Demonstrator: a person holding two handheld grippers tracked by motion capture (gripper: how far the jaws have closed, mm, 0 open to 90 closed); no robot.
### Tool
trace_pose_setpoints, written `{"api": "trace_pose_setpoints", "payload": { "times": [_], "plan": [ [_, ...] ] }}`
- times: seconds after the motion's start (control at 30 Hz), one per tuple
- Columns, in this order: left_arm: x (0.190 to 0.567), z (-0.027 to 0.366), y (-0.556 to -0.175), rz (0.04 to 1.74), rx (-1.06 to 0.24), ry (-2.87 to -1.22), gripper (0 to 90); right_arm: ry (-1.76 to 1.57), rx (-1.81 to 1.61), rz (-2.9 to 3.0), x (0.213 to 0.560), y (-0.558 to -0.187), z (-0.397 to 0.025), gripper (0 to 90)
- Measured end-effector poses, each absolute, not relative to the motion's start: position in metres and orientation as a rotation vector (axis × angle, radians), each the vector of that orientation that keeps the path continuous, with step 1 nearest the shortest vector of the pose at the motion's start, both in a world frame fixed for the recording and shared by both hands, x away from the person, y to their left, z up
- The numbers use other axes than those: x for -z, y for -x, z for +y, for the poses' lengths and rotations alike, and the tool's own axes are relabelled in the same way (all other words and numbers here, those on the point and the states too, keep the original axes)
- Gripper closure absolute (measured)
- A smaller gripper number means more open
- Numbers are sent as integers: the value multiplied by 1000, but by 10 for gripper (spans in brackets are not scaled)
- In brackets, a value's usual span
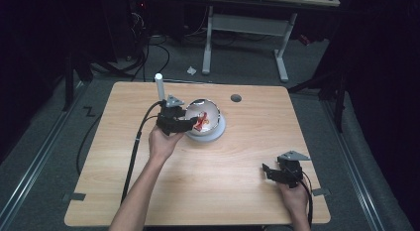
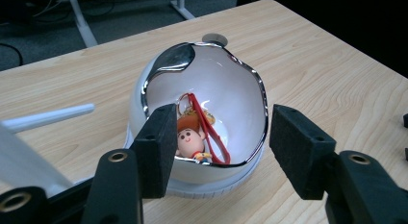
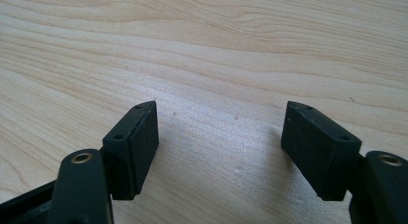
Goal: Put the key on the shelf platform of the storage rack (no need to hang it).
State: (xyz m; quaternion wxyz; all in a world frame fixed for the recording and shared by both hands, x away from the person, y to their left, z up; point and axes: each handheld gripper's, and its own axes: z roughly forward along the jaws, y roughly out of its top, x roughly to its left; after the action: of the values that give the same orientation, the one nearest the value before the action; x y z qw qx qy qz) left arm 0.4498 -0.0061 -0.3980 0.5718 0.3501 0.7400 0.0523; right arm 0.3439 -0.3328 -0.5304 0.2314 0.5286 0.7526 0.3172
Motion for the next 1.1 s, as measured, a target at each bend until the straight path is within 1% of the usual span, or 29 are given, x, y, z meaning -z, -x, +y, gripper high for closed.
{"api": "trace_pose_setpoints", "payload": {
  "times": [0.33, 0.6, 0.83, 1.1],
  "plan": [
    [392, 12, -440, 1742, -105, -782, 425, -1453, -872, 2069, 530, -344, -333, 294],
    [392, 22, -432, 1731, -117, -784, 412, -1455, -871, 2069, 530, -344, -333, 294],
    [392, 33, -428, 1752, -114, -751, 401, -1454, -869, 2070, 530, -344, -333, 294],
    [390, 43, -421, 1734, -126, -737, 387, -1455, -869, 2071, 530, -344, -333, 294]
  ]
}}
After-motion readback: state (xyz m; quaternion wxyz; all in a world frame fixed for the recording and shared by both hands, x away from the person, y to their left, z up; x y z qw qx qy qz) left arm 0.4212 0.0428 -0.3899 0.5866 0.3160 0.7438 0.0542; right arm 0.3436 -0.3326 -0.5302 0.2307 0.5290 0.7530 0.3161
